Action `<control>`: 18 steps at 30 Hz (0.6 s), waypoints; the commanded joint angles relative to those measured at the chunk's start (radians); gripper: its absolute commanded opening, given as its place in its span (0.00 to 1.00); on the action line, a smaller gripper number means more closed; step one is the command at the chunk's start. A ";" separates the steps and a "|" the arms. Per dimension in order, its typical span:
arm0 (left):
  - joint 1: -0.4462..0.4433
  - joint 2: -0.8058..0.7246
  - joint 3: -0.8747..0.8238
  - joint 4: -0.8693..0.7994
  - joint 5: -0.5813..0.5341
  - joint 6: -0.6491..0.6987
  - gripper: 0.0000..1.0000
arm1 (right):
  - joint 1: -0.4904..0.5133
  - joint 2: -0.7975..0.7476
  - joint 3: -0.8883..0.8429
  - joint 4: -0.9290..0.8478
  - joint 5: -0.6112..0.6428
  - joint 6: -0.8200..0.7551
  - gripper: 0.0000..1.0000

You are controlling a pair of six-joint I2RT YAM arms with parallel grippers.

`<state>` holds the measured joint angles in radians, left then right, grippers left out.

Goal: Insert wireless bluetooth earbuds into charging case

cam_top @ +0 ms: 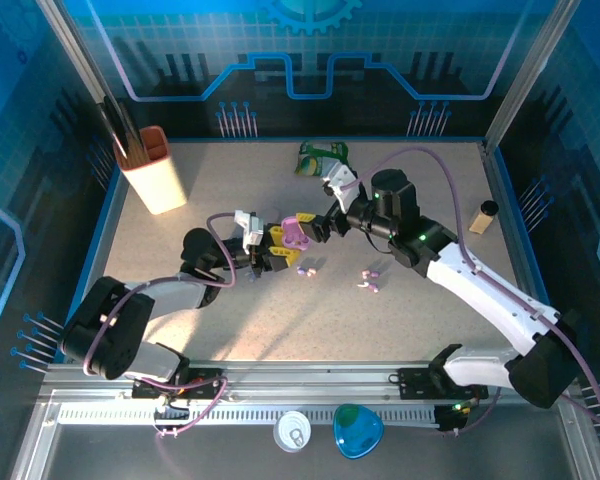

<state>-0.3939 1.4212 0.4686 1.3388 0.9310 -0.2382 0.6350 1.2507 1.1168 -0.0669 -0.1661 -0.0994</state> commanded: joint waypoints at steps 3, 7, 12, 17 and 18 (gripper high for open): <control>-0.008 -0.054 -0.016 0.051 0.000 0.014 0.33 | -0.026 -0.028 -0.022 0.062 -0.108 0.010 1.00; -0.008 -0.072 -0.022 0.008 -0.021 0.032 0.33 | -0.036 -0.083 -0.072 0.124 -0.236 0.034 1.00; -0.008 -0.119 -0.016 -0.089 -0.046 0.077 0.34 | -0.080 -0.139 -0.125 0.182 -0.256 0.145 1.00; -0.008 -0.154 0.006 -0.213 -0.062 0.136 0.34 | -0.241 -0.169 -0.168 0.151 -0.288 0.402 1.00; -0.008 -0.155 0.013 -0.225 -0.064 0.143 0.34 | -0.262 -0.177 -0.175 0.135 -0.291 0.415 1.00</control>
<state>-0.3958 1.2907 0.4564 1.1915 0.8864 -0.1543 0.4347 1.0992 0.9672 0.0727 -0.4221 0.1558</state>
